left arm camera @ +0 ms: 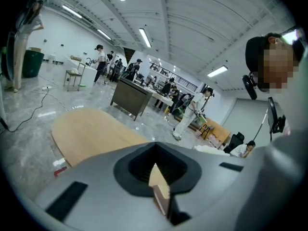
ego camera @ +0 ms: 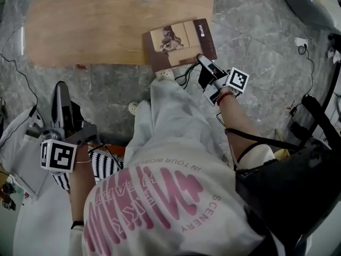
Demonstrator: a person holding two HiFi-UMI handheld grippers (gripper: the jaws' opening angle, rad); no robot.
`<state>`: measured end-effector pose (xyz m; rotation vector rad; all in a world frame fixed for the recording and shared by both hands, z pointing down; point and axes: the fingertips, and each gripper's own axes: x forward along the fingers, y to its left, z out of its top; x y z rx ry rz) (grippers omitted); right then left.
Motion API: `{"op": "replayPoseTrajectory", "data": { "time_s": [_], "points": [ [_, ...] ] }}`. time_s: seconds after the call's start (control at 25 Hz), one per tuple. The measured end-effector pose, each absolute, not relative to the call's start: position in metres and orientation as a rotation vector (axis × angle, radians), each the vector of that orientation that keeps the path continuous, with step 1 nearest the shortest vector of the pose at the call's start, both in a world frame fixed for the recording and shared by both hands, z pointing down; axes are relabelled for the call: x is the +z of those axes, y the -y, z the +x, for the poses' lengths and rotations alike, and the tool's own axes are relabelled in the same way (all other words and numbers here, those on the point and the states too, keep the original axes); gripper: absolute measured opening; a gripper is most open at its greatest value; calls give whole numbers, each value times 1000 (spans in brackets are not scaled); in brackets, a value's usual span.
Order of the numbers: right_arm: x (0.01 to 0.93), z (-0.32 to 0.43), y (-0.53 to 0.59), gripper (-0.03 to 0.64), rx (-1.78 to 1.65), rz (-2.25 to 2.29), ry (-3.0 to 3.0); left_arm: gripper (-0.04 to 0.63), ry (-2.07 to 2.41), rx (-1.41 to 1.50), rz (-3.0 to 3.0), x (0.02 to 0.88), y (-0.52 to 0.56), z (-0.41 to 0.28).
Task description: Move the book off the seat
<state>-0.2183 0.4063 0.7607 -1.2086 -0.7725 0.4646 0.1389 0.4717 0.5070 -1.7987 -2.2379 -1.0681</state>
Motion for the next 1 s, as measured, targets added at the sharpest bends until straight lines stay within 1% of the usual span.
{"op": "replayPoseTrajectory", "data": {
  "time_s": [0.28, 0.84, 1.0],
  "points": [
    [790, -230, -391, 160, 421, -1071, 850, 8, 2210, -1106, -1810, 507, -465, 134],
    [802, -224, -391, 161, 338, -1092, 844, 8, 2197, -1158, -1805, 513, -447, 120],
    [810, -225, -385, 179, 274, -1055, 859, 8, 2190, -1164, -1814, 512, -436, 116]
  ]
}}
